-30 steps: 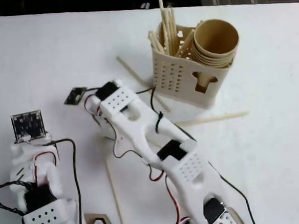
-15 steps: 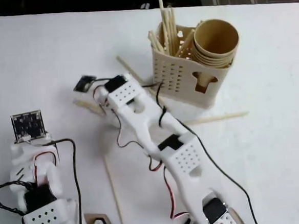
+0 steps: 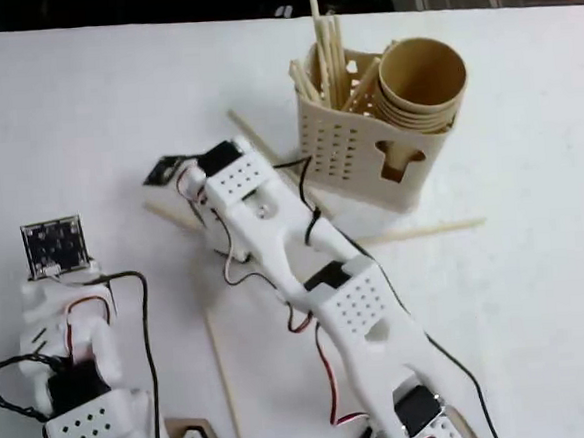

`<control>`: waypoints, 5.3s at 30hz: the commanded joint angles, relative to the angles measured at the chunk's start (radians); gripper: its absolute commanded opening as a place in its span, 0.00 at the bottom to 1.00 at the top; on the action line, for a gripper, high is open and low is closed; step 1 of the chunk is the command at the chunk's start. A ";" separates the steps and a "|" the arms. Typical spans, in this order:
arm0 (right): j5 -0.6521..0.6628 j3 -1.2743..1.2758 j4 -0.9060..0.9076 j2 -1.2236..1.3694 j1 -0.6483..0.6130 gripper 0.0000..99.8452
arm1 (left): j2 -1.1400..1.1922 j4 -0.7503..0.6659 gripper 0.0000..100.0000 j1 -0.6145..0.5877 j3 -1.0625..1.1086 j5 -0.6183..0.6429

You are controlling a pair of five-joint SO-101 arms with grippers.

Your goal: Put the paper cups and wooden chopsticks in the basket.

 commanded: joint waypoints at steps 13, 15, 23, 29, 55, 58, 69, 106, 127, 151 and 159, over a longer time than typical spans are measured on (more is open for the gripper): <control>-0.043 0.149 0.048 -0.618 0.044 0.02 | -0.016 -0.012 0.02 -0.004 0.005 -0.012; -0.044 0.186 0.047 -0.710 0.045 0.02 | -0.016 -0.012 0.02 -0.004 0.005 -0.012; -0.117 0.213 -0.019 -1.040 0.061 0.02 | -0.016 -0.012 0.02 -0.004 0.005 -0.012; -0.192 0.213 -0.200 -1.135 0.183 0.02 | -0.016 -0.012 0.02 -0.004 0.006 -0.012; -0.278 0.859 -1.360 -1.135 0.473 0.02 | -0.016 -0.012 0.02 -0.004 0.008 -0.012; -0.278 0.939 -1.419 -1.135 0.473 0.02 | -0.016 -0.012 0.02 -0.004 0.008 -0.012; -0.275 0.824 -1.058 -1.248 0.417 0.16 | -0.016 -0.012 0.02 -0.002 0.008 -0.012; -0.265 0.580 -0.498 -0.337 -0.076 0.32 | -0.016 -0.012 0.02 -0.002 0.008 -0.012; -0.101 0.562 -0.352 -0.432 -0.028 0.02 | -0.016 -0.012 0.02 -0.004 0.008 -0.012; -0.293 0.727 -0.886 -1.296 0.326 0.02 | -0.016 -0.012 0.02 -0.002 0.009 -0.012; -0.292 0.835 -1.349 -1.253 0.414 0.02 | -0.016 -0.012 0.02 -0.002 0.009 -0.012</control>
